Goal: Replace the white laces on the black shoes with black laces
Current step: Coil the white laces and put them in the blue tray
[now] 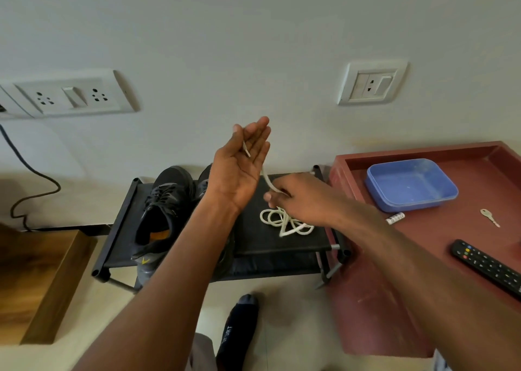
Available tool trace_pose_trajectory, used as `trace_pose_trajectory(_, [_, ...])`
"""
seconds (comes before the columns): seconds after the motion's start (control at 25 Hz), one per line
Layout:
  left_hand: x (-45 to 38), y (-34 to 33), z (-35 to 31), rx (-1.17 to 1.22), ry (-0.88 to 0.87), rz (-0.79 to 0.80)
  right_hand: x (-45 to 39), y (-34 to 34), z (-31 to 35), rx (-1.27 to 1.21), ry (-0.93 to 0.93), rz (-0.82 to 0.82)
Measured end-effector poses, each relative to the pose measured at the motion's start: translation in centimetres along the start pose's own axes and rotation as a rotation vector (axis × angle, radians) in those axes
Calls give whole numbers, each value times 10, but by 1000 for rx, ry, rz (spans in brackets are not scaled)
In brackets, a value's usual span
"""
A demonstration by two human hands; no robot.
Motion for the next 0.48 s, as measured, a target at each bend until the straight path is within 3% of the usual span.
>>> trace_pose_trajectory(0.12, [-4,23,-10,-637,-93,40,-4,18,13,-325,42,-32])
trace_pose_trajectory(0.2, [1,22,-5,-749,-18,104,-5,41,7,-614,43,-121])
trace_pose_trajectory(0.28, [10,11,9,-726,135,235,-6,54,-7,-816,1,-178])
trace_pose_trajectory(0.36, [20,-8,23,-506,262,339,-8,57,-22,-839,-78,-257])
trace_pose_trajectory(0.48, [18,-27,22,-100,271,269,-11,48,-22,-290,-128,-313])
Point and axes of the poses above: each hand's wrist, its own x-axis away from the middle knuckle, its own y-axis out of the back of the hand, z = x × y, the point moved 9 cm from there along -x, towards the middle knuckle, and after that the axes turned 13 degrees about -y, right-handed, at the moved point
